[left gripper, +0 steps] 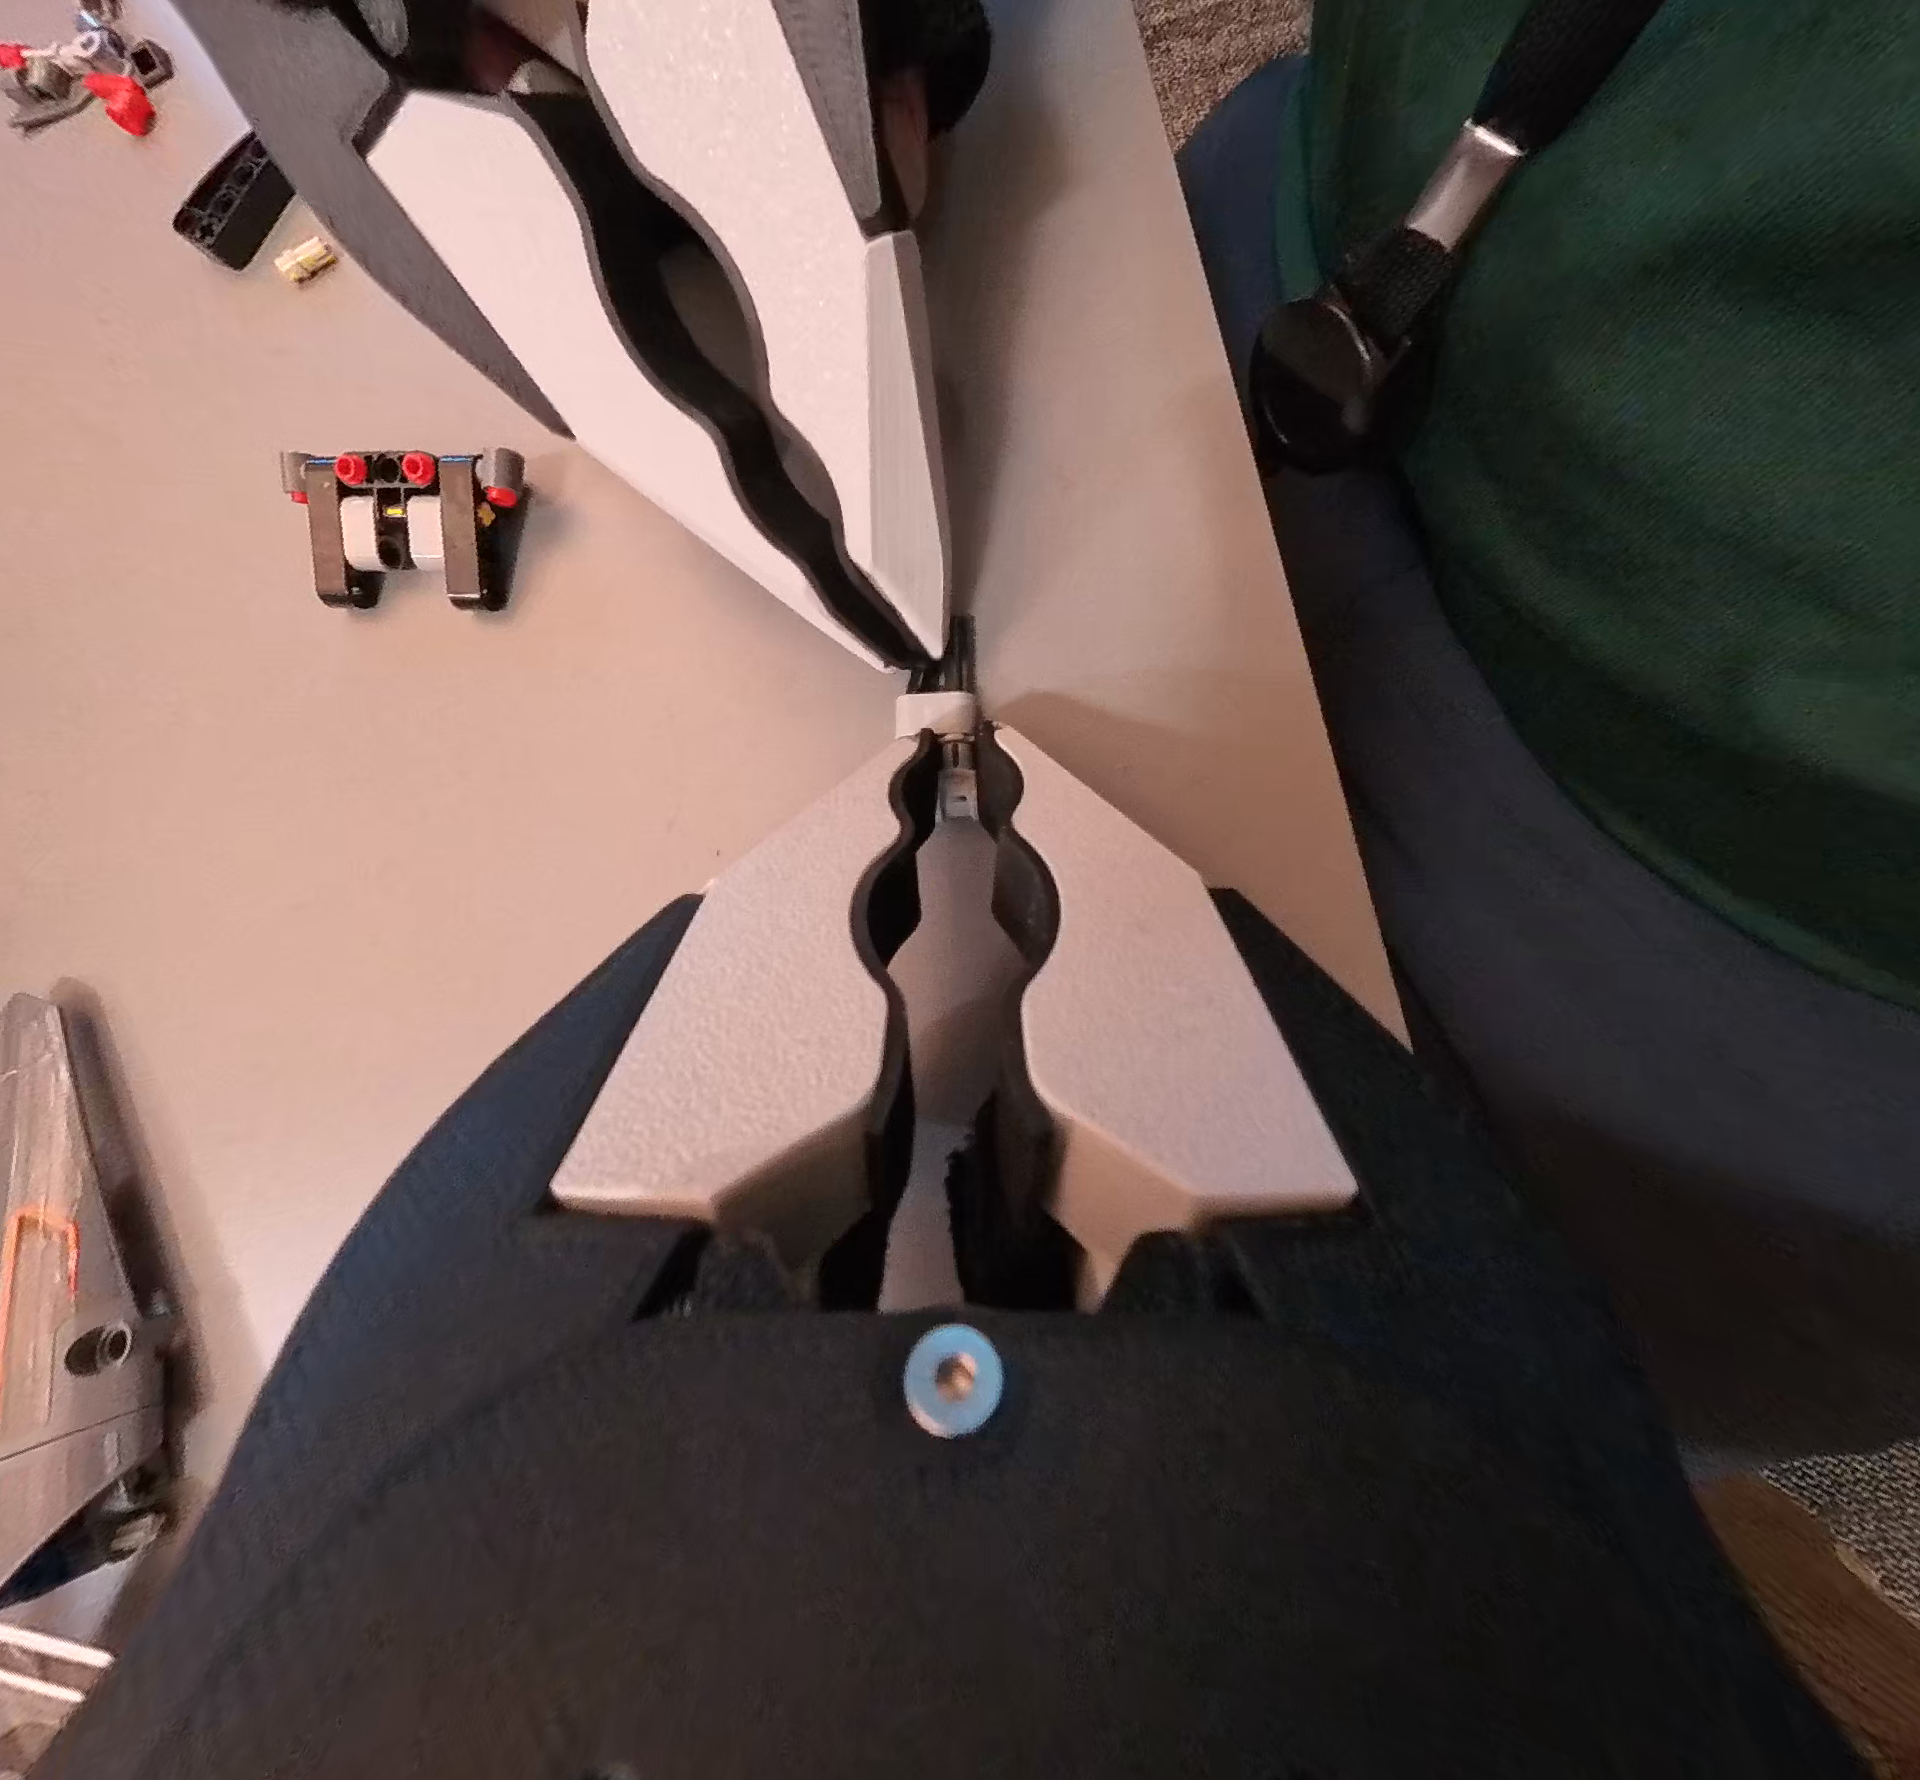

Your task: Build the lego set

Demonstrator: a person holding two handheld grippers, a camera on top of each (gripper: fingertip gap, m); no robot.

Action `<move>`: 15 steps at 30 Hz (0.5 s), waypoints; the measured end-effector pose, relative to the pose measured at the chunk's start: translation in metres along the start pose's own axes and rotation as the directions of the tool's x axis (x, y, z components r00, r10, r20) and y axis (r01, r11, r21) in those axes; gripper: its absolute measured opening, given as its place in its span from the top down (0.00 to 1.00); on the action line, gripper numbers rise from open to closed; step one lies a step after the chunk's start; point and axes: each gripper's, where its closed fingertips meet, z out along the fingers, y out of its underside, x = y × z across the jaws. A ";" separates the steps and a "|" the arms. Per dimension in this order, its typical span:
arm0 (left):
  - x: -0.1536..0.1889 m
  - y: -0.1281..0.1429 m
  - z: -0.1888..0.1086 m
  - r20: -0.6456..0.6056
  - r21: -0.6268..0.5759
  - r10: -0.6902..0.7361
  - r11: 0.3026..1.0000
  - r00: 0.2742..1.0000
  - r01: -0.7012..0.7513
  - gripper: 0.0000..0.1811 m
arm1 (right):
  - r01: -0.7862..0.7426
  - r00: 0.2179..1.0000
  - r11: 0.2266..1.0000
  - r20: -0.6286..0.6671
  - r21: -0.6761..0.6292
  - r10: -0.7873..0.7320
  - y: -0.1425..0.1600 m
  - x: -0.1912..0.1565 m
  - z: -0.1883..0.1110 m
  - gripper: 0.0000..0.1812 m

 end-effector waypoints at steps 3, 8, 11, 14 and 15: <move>0.000 0.000 0.000 -0.008 0.002 0.000 1.000 1.000 0.000 0.97 | -0.008 1.000 1.000 0.016 -0.008 0.008 0.000 0.000 0.001 0.99; 0.000 0.000 0.000 -0.033 0.002 0.011 1.000 0.999 -0.011 0.97 | 0.004 0.999 1.000 0.032 -0.015 -0.003 -0.001 0.000 0.002 0.99; 0.000 0.000 0.000 -0.049 0.002 0.023 1.000 0.999 -0.022 0.97 | 0.014 0.999 1.000 0.032 -0.015 -0.014 -0.001 0.000 0.003 0.99; 0.000 0.000 0.000 -0.070 0.005 0.030 1.000 0.997 -0.030 0.97 | 0.023 0.999 1.000 0.029 -0.014 -0.022 -0.001 -0.001 0.003 1.00; 0.000 0.000 0.000 -0.075 0.002 0.034 0.999 0.997 -0.034 0.97 | 0.023 0.999 1.000 0.030 -0.014 -0.023 -0.001 -0.001 0.003 0.99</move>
